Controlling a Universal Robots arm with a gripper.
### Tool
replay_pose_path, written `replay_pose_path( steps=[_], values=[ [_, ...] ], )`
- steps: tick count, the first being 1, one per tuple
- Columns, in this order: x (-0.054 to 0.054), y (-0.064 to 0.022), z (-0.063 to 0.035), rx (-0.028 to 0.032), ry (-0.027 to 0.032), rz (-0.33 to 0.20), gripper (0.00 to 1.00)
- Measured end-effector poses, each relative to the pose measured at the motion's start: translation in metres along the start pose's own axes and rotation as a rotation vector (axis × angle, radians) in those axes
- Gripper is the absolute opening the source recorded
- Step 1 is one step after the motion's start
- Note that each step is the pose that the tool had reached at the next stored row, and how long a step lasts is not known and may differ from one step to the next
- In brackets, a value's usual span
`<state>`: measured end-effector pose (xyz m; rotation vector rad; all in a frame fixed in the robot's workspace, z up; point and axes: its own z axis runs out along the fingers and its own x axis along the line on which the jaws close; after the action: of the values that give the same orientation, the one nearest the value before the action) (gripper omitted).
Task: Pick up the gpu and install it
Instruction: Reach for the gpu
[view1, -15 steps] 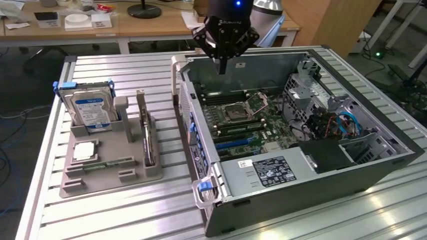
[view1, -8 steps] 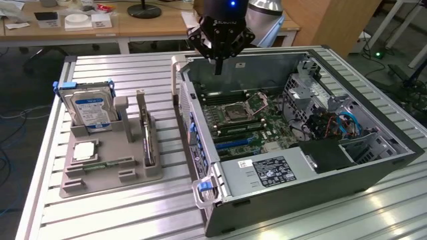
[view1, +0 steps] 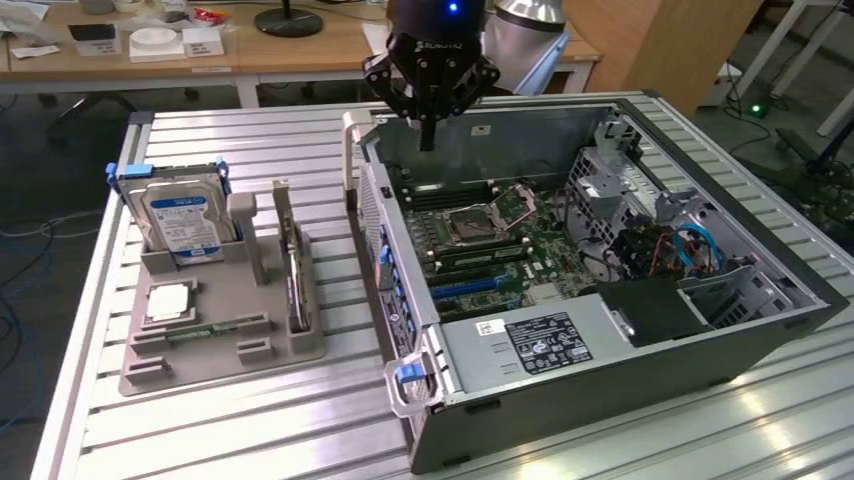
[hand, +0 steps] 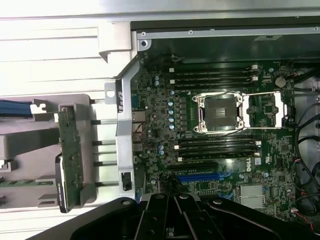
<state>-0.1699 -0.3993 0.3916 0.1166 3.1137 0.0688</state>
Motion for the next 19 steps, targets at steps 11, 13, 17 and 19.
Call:
replay_pose_path(
  steps=[11, 13, 17, 19],
  values=[
    [0.012, -0.0009, 0.0006, -0.0001, 0.0, 0.0, 0.1],
    [0.013, -0.0011, 0.0007, -0.0001, 0.0001, 0.0, 0.1],
    [0.017, -0.0014, 0.0009, 0.0, 0.0002, 0.0, 0.1],
    [0.019, -0.0015, 0.001, -0.0001, 0.0002, 0.0, 0.1]
  ],
)
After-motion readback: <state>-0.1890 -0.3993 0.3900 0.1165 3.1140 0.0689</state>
